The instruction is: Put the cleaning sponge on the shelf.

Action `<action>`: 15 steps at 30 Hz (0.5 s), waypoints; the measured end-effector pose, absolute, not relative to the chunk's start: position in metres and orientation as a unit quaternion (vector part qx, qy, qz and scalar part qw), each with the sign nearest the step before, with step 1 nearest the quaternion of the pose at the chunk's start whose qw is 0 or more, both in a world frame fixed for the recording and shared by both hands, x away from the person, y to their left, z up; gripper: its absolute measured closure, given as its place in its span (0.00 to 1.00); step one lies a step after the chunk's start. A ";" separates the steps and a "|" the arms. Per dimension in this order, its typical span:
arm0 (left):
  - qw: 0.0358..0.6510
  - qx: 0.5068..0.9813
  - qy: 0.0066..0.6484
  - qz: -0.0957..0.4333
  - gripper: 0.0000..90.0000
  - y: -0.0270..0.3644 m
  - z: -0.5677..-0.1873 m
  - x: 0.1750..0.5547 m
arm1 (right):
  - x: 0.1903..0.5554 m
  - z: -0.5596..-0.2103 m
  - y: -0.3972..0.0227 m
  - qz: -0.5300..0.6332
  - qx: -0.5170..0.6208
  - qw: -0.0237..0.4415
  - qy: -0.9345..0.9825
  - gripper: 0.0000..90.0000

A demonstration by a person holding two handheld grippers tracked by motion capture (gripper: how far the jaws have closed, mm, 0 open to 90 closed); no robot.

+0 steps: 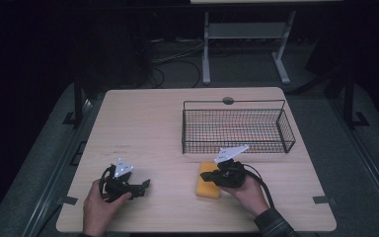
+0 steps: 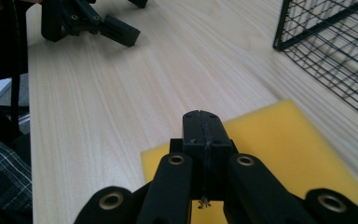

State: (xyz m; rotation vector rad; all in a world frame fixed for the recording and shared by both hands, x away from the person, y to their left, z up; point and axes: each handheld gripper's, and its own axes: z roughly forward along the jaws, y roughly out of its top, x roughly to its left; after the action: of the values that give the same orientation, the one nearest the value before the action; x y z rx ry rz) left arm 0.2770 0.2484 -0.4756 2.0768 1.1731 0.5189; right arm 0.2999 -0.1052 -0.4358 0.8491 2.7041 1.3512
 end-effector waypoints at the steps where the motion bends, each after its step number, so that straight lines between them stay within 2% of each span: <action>1: 0.343 0.799 0.451 0.200 0.14 0.248 -0.476 0.277 | 0.299 -0.437 -0.101 0.428 0.266 -0.003 0.864 1.00; 15: 0.342 0.801 0.450 0.200 0.14 0.249 -0.475 0.277 | 0.293 -0.446 -0.075 0.412 0.245 -0.017 0.877 1.00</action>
State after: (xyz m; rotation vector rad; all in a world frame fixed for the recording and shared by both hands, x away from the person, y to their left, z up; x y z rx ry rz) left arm 0.2771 0.2487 -0.4754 2.0820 1.1706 0.5191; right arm 0.2926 -0.0746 -0.4461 0.7791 2.7861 1.3073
